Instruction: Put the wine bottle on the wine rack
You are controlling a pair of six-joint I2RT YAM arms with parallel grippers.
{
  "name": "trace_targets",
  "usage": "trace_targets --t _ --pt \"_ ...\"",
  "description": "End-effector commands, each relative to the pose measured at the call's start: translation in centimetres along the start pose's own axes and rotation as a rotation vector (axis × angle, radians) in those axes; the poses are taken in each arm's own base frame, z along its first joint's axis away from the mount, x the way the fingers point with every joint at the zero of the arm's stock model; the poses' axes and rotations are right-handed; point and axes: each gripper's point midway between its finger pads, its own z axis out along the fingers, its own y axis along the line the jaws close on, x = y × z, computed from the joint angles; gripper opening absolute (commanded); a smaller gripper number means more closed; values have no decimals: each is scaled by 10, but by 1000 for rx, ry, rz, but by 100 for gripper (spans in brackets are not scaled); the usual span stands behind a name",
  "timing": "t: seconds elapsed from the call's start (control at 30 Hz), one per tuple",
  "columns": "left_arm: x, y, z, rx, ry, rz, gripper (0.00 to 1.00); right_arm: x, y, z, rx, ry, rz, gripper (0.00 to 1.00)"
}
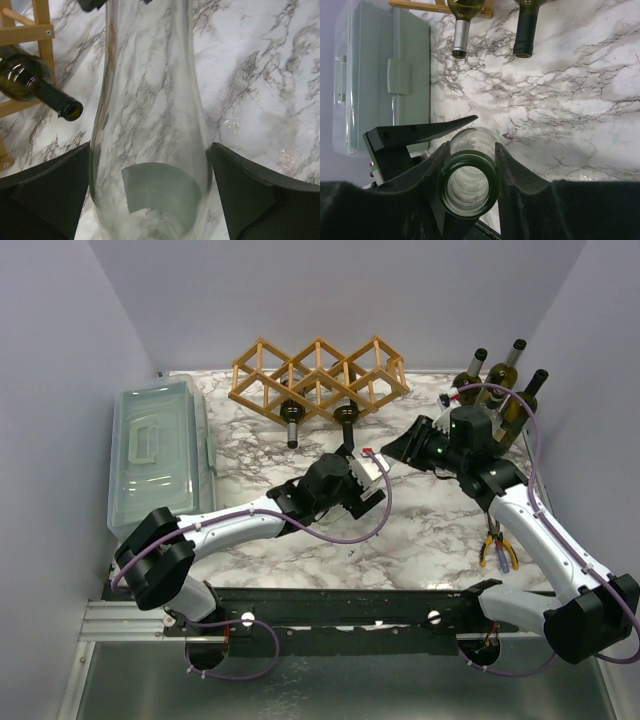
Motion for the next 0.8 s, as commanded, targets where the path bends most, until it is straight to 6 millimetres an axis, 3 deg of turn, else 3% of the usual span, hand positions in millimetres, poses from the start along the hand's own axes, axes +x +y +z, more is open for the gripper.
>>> trace_targets --t 0.0,0.4,0.67,0.7,0.77 --pt "-2 26 -4 -141 25 32 99 -35 60 -24 -206 -110 33 1" --pt "-6 55 -19 -281 33 123 99 -44 80 -41 -277 -141 71 1" --pt "-11 56 -25 -279 14 155 98 -39 95 -42 -376 -104 123 1" --pt "-11 57 -26 -283 14 159 98 -39 94 -42 -376 -102 129 1" --pt "-12 59 -28 -293 16 175 87 -37 95 -42 -386 -97 133 1"
